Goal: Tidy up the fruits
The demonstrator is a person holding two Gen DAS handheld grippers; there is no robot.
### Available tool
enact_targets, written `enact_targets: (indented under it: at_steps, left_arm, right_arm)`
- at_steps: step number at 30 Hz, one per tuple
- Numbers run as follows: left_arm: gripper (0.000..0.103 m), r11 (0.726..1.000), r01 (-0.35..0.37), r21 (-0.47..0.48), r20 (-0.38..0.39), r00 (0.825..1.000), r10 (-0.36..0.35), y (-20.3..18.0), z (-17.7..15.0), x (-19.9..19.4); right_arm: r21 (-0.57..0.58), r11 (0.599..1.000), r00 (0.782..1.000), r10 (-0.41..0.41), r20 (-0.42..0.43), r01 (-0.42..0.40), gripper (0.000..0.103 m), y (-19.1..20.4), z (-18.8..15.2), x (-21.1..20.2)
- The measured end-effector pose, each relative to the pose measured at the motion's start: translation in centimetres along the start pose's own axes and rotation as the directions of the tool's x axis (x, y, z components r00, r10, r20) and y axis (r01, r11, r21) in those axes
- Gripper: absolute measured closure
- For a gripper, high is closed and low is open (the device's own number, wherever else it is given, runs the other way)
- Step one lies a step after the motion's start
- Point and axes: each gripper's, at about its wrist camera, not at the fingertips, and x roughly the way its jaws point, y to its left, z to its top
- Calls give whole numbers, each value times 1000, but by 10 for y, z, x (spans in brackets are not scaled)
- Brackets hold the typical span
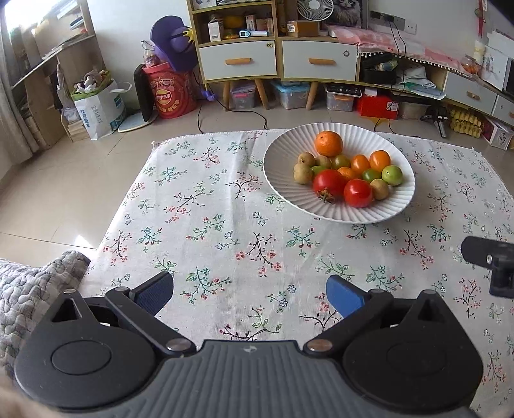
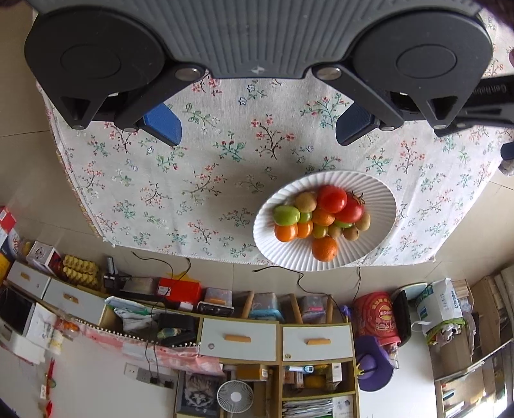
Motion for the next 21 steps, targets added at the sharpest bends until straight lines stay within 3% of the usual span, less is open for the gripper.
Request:
enact_targets:
  at_steps: [7,21]
  left_arm:
    - [4,999,8,39,8,1000,-8,-7,0,6]
    - [4,998,40,41,-7,999,-40,-14,-5,6]
  right_arm:
    - [8,1000,998,19,-54,-19,1,-1,-3,17]
    - [31,999,999,33,-30,-32,1,-3,-2,15]
